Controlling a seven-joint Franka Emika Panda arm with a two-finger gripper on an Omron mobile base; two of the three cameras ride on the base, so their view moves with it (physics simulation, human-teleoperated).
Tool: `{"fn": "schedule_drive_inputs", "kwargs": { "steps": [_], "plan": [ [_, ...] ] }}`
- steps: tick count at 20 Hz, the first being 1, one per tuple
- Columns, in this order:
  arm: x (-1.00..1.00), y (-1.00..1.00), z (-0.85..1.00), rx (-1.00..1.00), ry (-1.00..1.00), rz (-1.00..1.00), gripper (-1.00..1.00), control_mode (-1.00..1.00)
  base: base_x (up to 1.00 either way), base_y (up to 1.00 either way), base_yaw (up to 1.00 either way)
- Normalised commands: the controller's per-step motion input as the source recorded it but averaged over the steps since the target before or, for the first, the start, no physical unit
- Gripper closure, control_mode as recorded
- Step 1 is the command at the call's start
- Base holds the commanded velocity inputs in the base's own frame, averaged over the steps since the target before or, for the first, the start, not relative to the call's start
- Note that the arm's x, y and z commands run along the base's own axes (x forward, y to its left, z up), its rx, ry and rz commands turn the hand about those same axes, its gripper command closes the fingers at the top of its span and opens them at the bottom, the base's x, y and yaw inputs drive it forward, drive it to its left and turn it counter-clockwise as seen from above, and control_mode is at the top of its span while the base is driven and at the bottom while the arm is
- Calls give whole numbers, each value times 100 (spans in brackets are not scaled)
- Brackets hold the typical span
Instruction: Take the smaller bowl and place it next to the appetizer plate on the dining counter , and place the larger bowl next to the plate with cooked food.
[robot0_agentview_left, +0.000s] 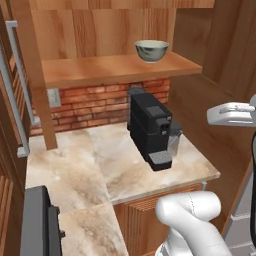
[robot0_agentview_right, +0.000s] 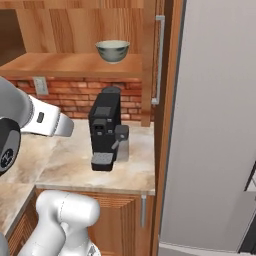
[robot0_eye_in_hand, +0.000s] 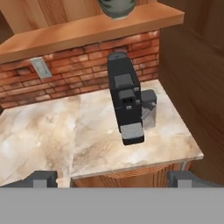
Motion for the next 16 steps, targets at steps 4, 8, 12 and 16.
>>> {"fn": "schedule_drive_inputs", "kwargs": {
  "steps": [4,8,12,16],
  "plan": [
    [0,0,0,0,0,0,-100,100,100,45,-16],
    [0,0,0,0,0,0,-100,100,100,34,-6],
    [0,0,0,0,0,0,-100,100,98,26,-5],
    [64,13,-6,0,1,-8,-100,-100,0,0,0]
  ]
}}
